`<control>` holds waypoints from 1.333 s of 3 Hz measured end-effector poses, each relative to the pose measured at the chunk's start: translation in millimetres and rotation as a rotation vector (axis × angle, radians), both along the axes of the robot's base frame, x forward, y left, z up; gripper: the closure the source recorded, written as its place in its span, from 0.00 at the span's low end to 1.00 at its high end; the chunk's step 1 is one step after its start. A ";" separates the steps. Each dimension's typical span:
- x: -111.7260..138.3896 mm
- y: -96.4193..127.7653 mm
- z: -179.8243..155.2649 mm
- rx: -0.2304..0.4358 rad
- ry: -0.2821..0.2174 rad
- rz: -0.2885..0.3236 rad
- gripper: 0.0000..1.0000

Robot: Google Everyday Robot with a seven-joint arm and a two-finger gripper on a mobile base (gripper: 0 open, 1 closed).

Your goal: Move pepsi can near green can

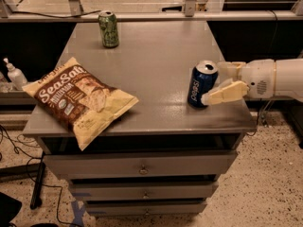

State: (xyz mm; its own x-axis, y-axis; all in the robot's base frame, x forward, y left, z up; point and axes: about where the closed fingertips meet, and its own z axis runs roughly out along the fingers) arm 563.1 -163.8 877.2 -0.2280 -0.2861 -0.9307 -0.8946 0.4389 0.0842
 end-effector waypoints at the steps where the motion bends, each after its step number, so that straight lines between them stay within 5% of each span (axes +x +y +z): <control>1: 2.4 5.5 2.7 0.094 -0.044 0.009 0.14; 4: -1.9 5.5 6.0 0.180 -0.167 0.035 0.83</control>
Offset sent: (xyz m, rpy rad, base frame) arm -0.0052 0.0059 0.0049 0.1984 -0.1803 0.0467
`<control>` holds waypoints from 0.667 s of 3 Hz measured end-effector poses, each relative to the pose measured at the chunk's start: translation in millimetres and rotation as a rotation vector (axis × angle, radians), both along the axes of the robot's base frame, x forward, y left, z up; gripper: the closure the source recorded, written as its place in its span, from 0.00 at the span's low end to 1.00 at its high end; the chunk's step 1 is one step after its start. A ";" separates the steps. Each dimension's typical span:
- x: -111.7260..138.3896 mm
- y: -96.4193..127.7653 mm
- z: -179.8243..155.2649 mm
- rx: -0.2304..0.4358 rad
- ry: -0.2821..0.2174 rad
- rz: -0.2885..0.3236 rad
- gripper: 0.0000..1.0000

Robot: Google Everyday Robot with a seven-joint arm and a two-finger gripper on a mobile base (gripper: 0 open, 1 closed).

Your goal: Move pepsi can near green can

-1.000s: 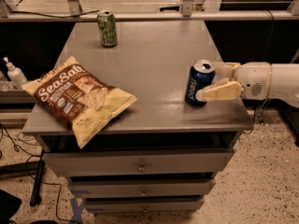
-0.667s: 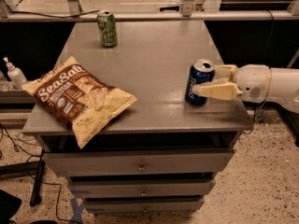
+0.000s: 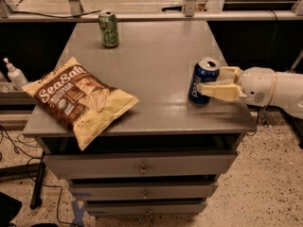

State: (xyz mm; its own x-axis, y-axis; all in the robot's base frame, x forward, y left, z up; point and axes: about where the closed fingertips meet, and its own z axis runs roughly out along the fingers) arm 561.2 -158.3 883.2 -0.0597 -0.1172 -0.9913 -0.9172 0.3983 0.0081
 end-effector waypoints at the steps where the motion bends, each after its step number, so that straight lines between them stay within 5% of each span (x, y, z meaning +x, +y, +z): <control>1: 16.9 4.2 17.1 0.013 -0.046 -0.013 1.00; 2: 38.1 -1.1 61.1 -0.042 -0.109 -0.033 1.00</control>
Offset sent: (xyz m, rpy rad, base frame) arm 0.0630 -0.0218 0.1114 -0.1346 -0.1672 -0.0754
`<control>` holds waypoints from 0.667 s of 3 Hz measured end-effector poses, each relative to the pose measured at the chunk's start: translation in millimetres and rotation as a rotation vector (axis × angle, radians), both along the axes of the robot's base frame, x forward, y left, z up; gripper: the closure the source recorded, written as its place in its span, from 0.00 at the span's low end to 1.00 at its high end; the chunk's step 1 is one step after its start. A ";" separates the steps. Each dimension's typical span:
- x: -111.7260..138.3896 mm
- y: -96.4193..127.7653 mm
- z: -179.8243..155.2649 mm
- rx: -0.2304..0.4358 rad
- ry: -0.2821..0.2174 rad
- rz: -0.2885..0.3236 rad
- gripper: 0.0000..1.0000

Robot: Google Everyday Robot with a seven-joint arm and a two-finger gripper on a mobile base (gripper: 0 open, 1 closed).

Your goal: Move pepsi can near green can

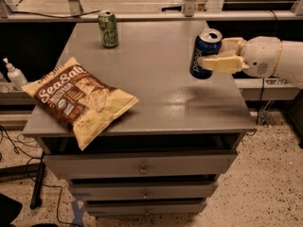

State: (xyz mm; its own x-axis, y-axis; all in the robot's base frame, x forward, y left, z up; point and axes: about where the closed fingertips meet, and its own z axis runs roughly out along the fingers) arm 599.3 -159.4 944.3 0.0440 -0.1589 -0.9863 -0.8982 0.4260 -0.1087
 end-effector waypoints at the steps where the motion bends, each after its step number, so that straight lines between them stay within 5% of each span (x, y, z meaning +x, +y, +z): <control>1: 0.1 0.5 -0.2 0.000 0.000 0.001 1.00; 2: 27.6 27.8 13.8 0.018 -0.047 0.019 1.00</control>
Offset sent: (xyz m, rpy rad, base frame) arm 0.0723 0.0653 0.0367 0.0475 -0.1251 0.0366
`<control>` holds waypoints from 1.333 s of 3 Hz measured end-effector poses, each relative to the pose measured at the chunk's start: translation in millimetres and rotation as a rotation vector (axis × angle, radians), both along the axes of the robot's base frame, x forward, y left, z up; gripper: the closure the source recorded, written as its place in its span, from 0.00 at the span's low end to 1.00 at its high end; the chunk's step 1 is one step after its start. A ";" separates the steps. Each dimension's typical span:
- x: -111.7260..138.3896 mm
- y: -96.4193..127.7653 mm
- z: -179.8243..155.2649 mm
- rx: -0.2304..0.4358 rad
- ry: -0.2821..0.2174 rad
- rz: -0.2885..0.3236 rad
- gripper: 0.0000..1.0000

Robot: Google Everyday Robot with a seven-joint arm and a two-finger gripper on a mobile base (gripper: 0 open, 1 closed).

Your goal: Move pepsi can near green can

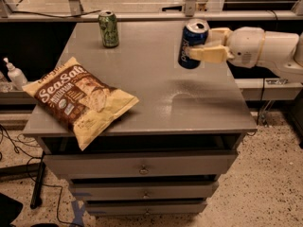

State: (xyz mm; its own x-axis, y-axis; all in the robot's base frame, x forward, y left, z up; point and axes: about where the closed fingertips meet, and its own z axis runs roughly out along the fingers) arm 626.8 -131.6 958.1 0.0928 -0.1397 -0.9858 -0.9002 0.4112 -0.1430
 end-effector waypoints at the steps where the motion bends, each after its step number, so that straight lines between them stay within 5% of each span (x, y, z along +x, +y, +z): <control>1: 44.7 34.5 14.9 0.026 -0.041 0.003 1.00; 3: 126.9 95.7 16.4 -0.044 -0.080 -0.025 1.00; 4: 159.5 122.8 -2.0 -0.072 -0.058 -0.031 1.00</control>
Offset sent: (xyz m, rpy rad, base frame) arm 0.1407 0.1031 0.0328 -0.0244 -0.1122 -0.0267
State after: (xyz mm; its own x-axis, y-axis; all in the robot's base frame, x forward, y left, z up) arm 786.3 -8.8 956.1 0.1439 -0.2141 -0.9661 -0.8765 0.4256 -0.2249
